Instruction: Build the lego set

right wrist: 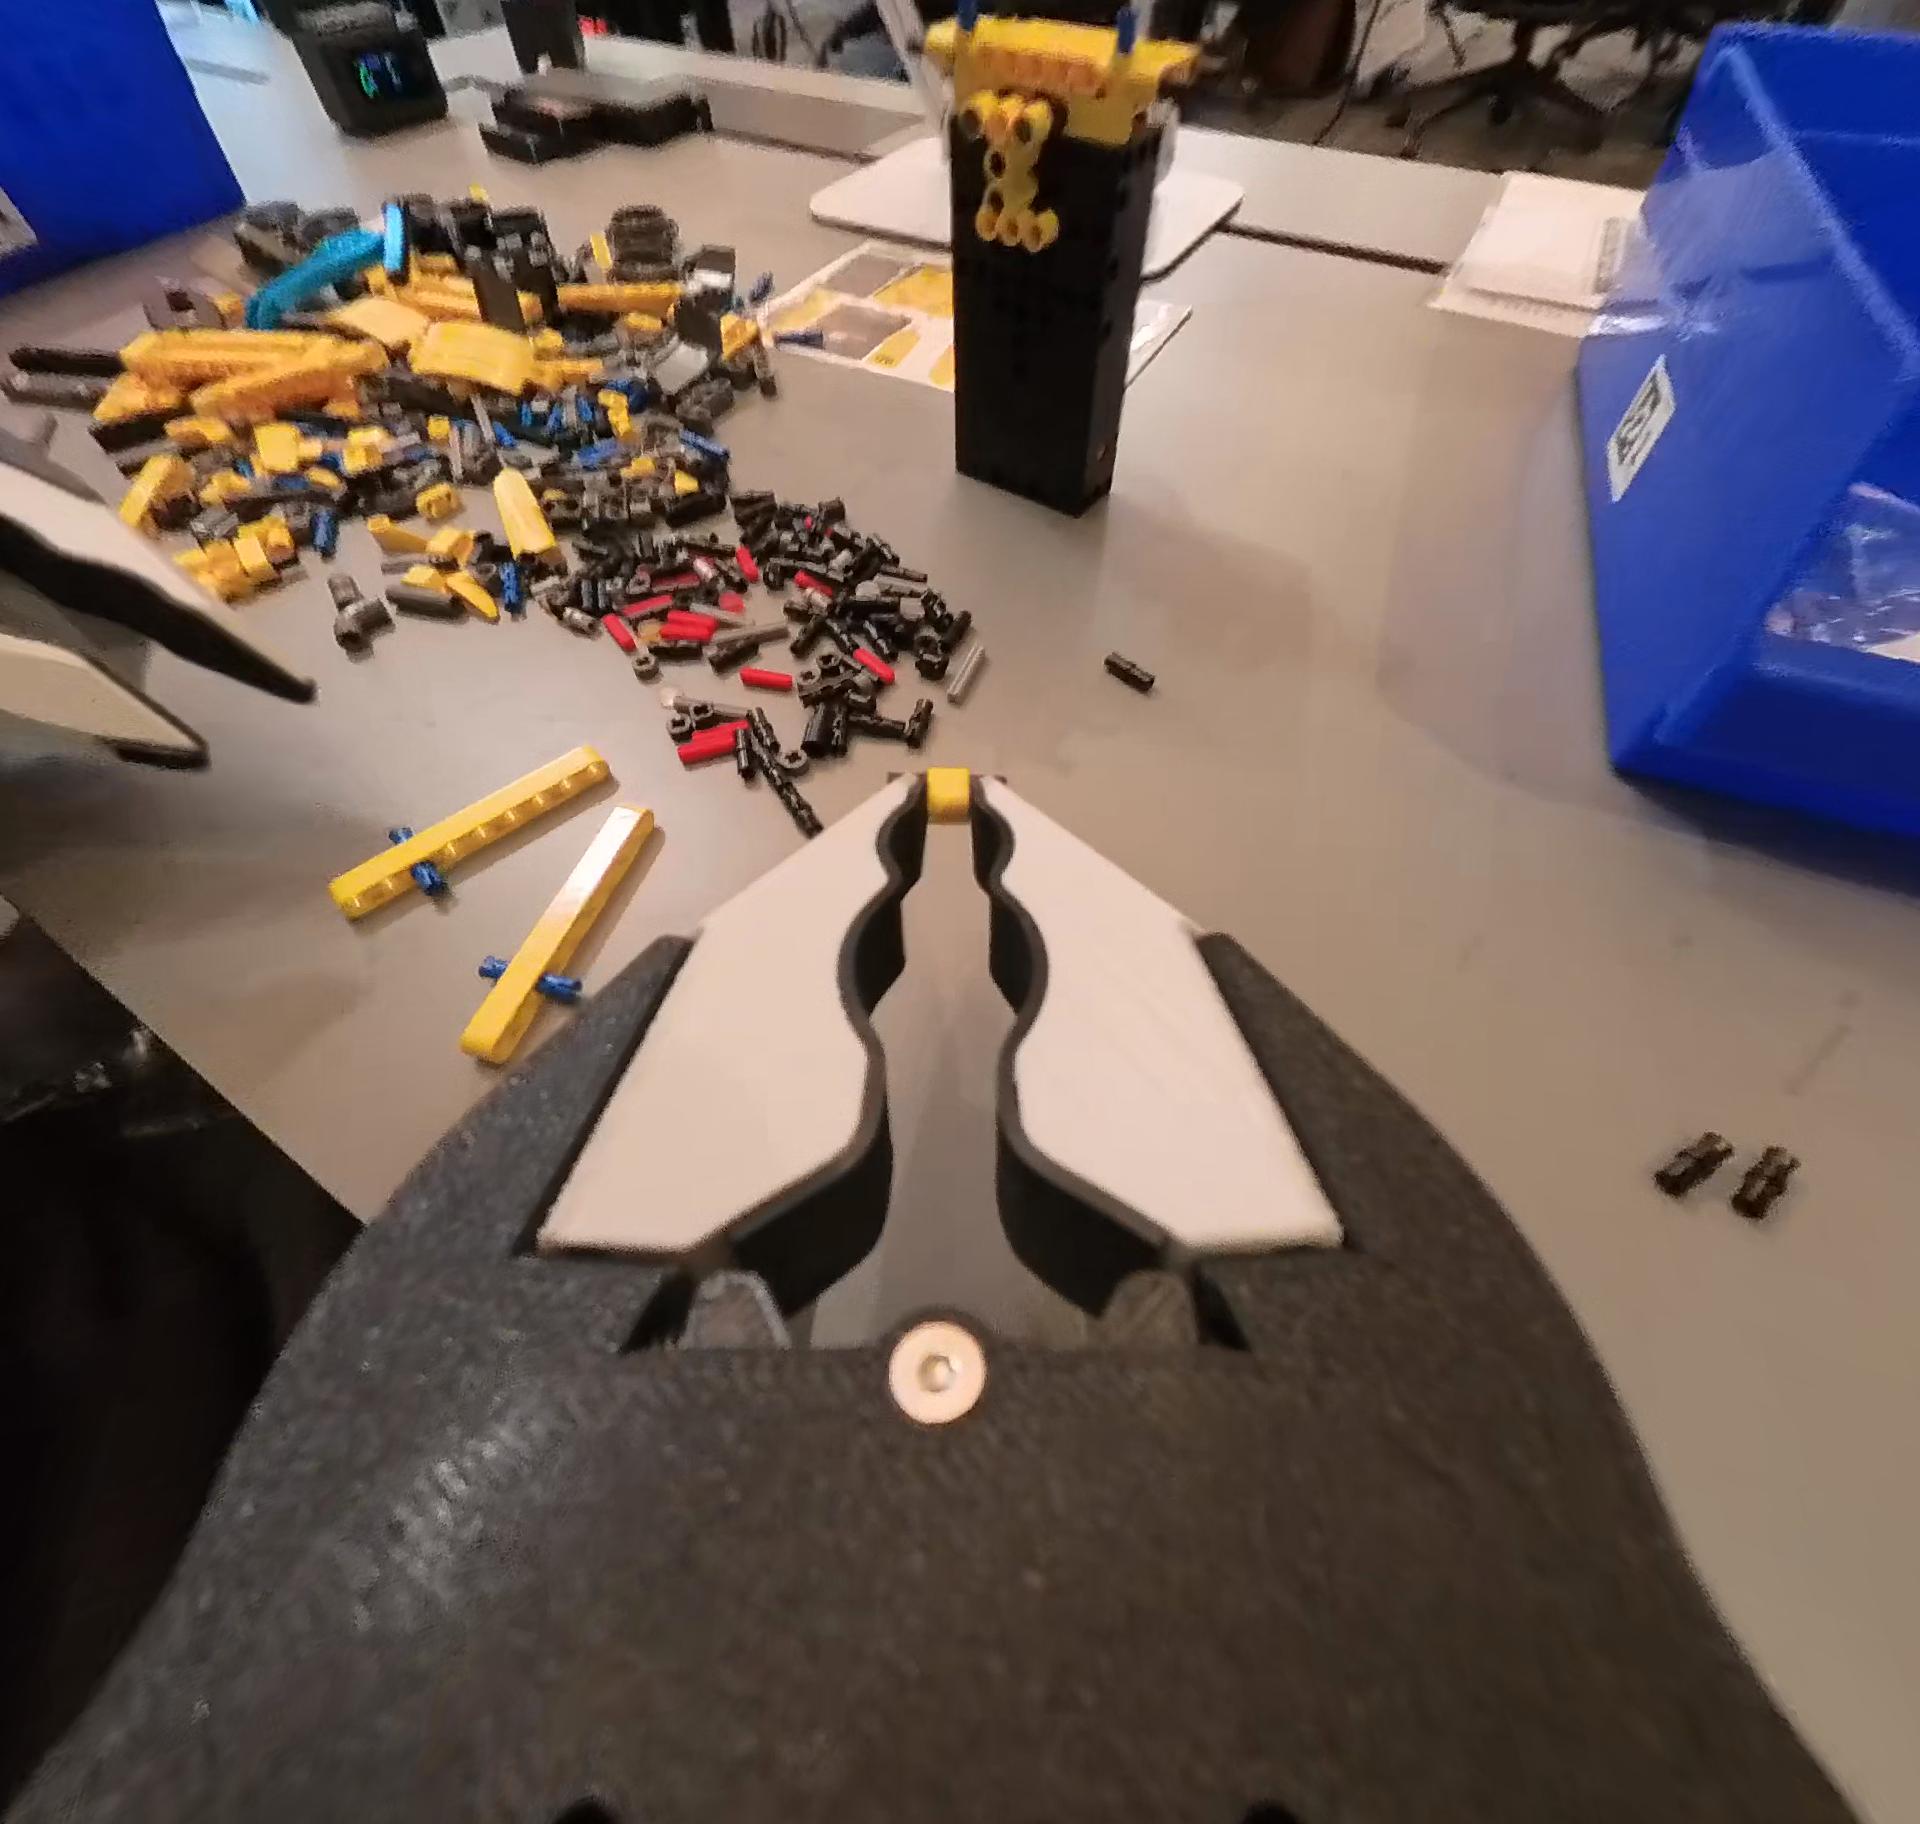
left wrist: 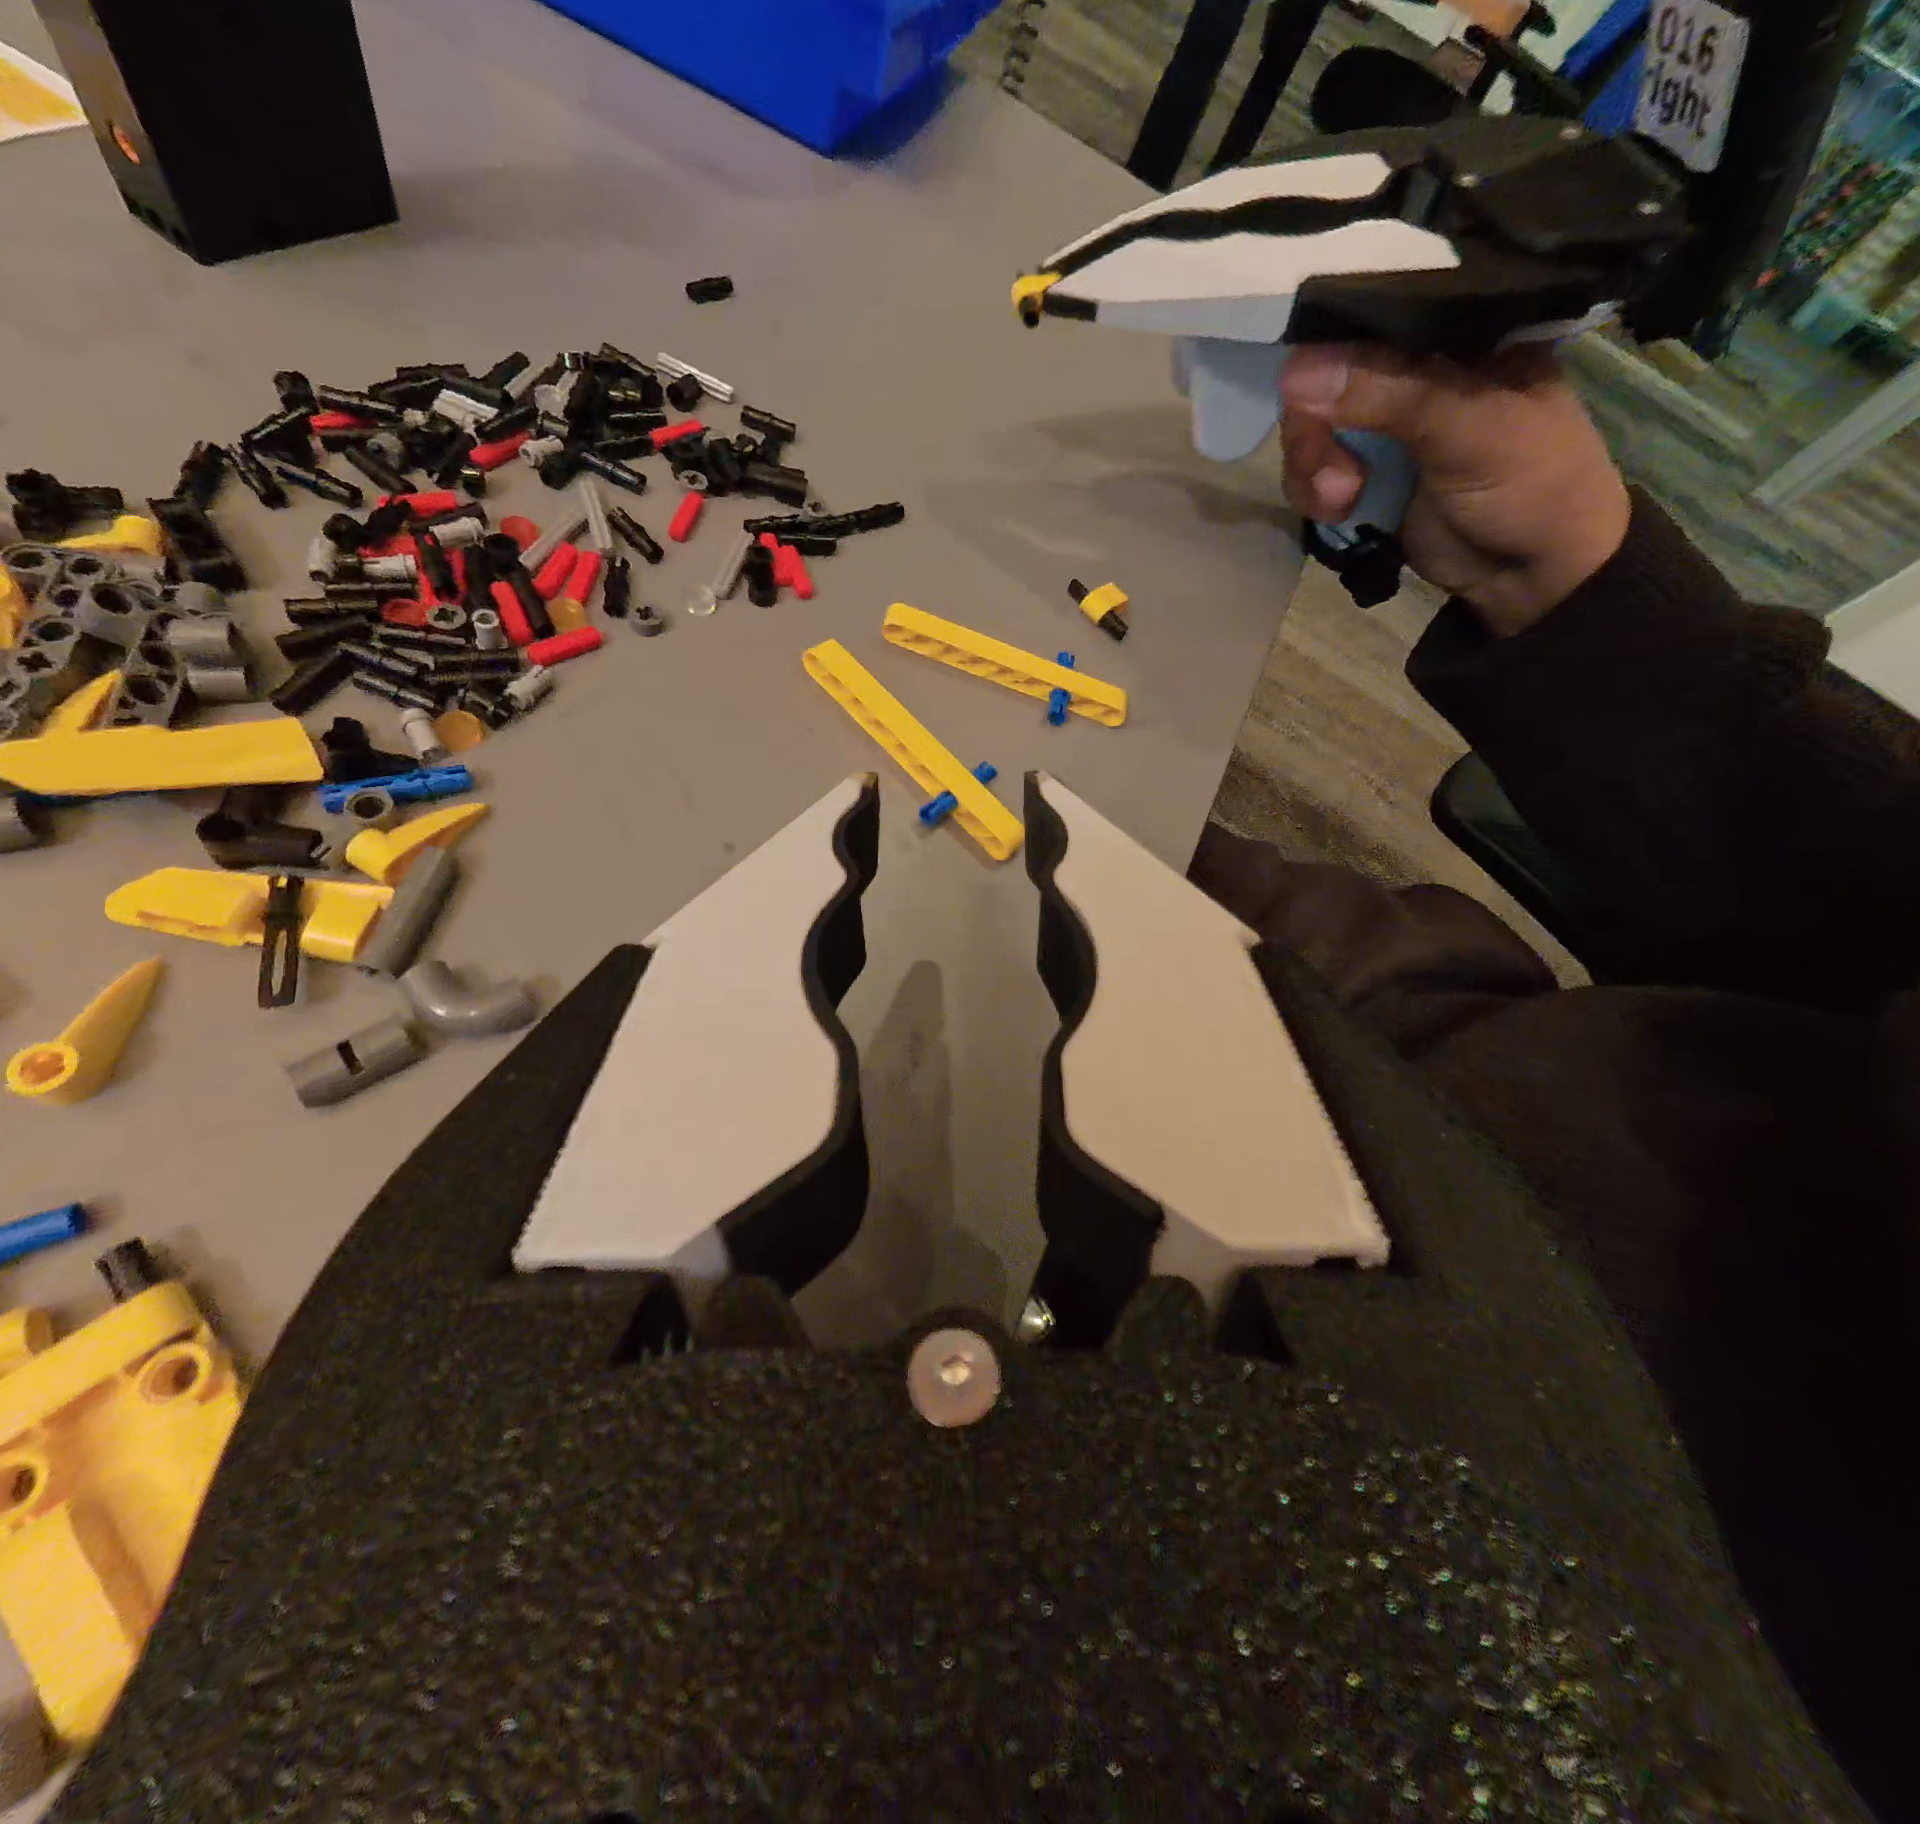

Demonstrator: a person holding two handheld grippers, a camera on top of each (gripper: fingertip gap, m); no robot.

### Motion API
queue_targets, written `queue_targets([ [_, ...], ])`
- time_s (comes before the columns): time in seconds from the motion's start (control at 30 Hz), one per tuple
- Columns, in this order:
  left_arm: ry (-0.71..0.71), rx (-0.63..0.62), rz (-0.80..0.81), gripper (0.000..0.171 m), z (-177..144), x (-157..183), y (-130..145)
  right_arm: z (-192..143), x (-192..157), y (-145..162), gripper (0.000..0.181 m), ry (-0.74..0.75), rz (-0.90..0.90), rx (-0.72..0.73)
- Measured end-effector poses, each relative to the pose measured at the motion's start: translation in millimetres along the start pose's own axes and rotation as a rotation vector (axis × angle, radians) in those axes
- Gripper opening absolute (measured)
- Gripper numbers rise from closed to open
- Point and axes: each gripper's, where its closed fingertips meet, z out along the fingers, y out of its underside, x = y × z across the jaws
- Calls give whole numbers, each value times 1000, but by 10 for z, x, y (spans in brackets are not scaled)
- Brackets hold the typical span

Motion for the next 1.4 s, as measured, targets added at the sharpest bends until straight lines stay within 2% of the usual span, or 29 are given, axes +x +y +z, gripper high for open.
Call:
queue_targets([
  [0.17, 57, 11, -105, 28, 123, 6, -34, -162, 123, -144, 7, 23, 94, 145],
  [0.27, 48, 23, -96, 28, 128, 3, -41, -189, 145, -154, 8, 25, 105, 162],
  [0.47, 62, 86, -63, 28, 66, 45, -101, -124, 210, -84, 8, 40, 155, 103],
  [0.7, 138, 150, -130, 28, -28, 61, -171, -154, 318, -80, 7, 107, 192, 118],
  [1.07, 182, 175, -171, 28, -70, 68, -204, 45, 225, 129, 8, 170, 19, -86],
  [1.4, 192, 170, -174, 28, -65, 78, -200, 53, 232, 144, 8, 160, 41, -96],
])
